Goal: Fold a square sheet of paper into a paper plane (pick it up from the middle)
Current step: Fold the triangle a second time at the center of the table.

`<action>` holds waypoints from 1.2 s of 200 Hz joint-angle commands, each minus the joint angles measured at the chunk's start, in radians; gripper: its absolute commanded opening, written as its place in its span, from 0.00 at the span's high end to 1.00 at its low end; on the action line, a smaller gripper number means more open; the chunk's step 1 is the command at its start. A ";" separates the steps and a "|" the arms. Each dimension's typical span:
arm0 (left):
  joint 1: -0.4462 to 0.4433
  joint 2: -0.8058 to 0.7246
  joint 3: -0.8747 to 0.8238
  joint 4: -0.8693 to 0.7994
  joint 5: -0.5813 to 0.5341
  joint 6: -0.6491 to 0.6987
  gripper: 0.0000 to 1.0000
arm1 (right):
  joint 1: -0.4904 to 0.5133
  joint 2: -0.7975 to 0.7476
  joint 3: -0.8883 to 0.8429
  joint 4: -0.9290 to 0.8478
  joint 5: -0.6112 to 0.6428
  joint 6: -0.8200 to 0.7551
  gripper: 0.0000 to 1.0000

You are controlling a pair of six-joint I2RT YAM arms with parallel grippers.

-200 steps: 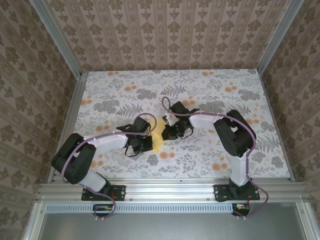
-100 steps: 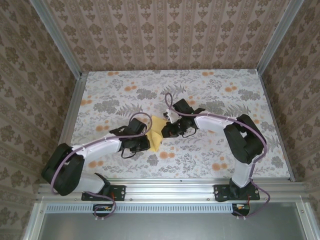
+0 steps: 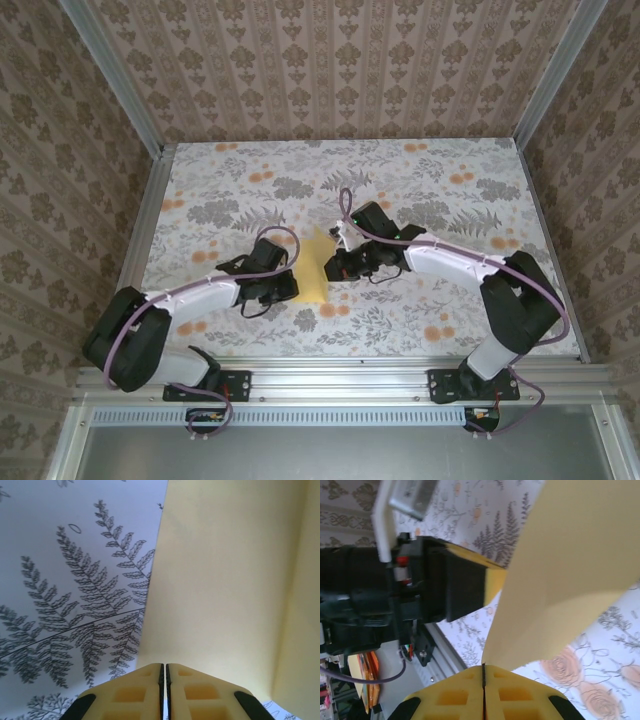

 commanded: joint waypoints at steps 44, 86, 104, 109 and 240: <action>0.002 0.068 -0.001 0.003 0.023 -0.002 0.89 | 0.048 0.114 0.035 0.079 -0.035 0.039 0.92; 0.002 0.072 -0.007 -0.018 0.005 0.004 0.90 | 0.037 0.223 0.093 0.087 -0.004 -0.015 0.94; 0.002 0.080 -0.009 -0.030 -0.004 0.009 0.91 | 0.029 0.265 0.118 0.084 0.001 -0.033 0.94; 0.002 0.081 -0.010 -0.032 -0.006 0.010 0.91 | 0.027 0.274 0.124 0.082 0.007 -0.038 0.94; 0.002 0.079 0.000 -0.050 0.008 0.030 0.92 | 0.006 0.340 0.183 -0.078 0.190 -0.168 0.94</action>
